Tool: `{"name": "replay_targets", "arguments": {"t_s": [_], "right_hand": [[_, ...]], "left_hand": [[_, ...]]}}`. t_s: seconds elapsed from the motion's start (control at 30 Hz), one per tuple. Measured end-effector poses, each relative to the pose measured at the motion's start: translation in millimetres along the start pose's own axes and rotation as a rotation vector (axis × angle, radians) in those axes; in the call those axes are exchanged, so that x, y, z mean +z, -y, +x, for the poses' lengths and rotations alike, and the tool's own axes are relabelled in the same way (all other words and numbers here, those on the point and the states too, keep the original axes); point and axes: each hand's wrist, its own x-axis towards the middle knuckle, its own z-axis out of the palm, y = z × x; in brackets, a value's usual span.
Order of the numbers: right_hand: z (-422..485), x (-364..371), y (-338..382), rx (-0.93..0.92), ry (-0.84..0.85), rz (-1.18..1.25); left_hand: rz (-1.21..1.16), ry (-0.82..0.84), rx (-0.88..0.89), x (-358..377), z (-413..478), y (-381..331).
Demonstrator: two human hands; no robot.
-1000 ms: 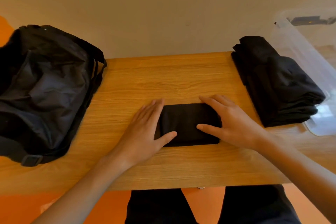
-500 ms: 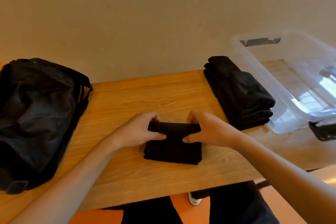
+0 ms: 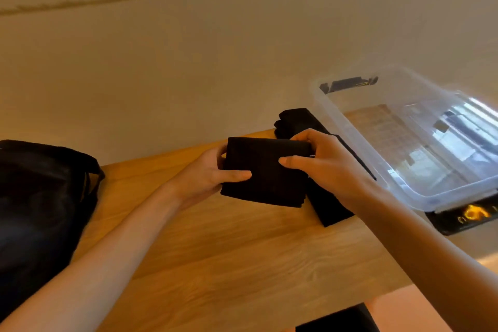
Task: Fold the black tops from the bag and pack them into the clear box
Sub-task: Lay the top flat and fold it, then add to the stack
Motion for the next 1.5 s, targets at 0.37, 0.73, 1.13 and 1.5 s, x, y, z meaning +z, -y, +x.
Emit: {"name": "replay_targets", "arguments": {"t_s": [0.37,0.73,1.13,1.5], "right_hand": [[70.7,-45.2,15.2,0.015,-0.281,-0.302],[126.0,-49.6,5.6,-0.007,-0.213,-0.875],[91.3,-17.6,-2.6,0.050,0.095,-1.260],[78.1,9.3,-19.4,0.119,0.090,-1.223]], "left_hand": [[0.097,-0.005,0.116,-2.0,110.6,-63.0],[0.184,0.131,0.038,-0.5,202.7,-57.0],[0.262,0.188,0.046,-0.9,245.3,-44.5],[0.194,0.021,0.116,7.4,263.4,-22.1]]}}
